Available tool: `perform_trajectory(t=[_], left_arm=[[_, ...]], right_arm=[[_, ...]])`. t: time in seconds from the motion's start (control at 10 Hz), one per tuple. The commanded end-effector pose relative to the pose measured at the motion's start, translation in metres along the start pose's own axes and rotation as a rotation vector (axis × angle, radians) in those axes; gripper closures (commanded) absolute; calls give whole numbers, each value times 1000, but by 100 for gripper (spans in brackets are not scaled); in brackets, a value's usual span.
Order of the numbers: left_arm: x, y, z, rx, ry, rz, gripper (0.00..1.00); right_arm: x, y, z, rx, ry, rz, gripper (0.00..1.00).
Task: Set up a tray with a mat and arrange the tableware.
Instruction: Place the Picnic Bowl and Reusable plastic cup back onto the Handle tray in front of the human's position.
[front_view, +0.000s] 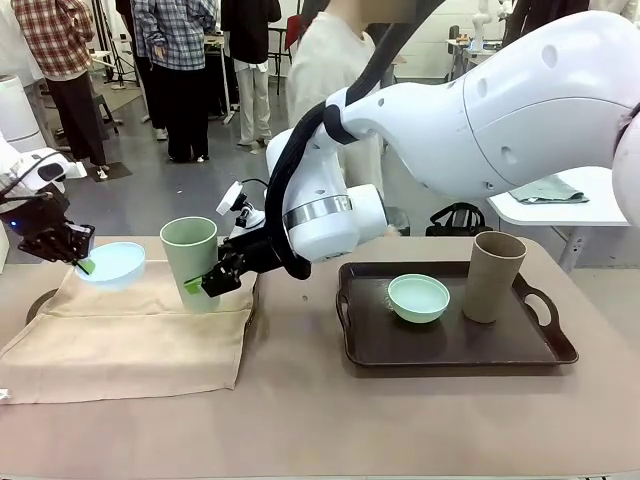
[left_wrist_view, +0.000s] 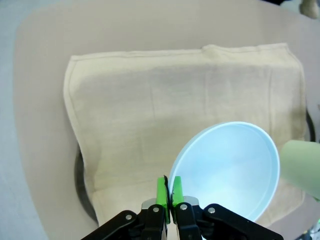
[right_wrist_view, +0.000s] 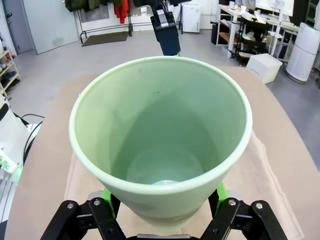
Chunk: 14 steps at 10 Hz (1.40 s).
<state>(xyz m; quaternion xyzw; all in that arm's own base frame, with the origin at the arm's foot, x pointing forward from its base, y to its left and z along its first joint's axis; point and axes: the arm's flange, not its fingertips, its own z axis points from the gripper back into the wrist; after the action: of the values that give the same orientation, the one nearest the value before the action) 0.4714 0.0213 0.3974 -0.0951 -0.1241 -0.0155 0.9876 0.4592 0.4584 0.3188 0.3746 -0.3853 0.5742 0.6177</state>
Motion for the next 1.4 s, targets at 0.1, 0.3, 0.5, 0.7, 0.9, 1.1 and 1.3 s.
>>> perform_trajectory(t=[0.1,0.3,0.5,0.7,0.9,1.1,1.3], left_arm=[[6,2,-16,10,9,13,96],[5,2,-20,20,29,6,96],[1,1,-28,33,44,-1,96],[-2,-3,-39,58,62,-24,96],[-3,-6,-47,65,69,-29,96],[-3,-6,-54,59,70,-25,96],[-3,-5,-55,44,84,-9,36]], right_arm=[[-20,-5,-8,-7,-31,12,17],[-27,-7,-15,-11,-14,29,17],[-34,-8,-20,-2,-7,26,17],[-36,-9,-22,0,-1,19,17],[-37,-8,-22,0,-3,21,17],[-38,-9,-21,-2,-10,15,17],[-36,-8,-21,2,-19,8,0]])
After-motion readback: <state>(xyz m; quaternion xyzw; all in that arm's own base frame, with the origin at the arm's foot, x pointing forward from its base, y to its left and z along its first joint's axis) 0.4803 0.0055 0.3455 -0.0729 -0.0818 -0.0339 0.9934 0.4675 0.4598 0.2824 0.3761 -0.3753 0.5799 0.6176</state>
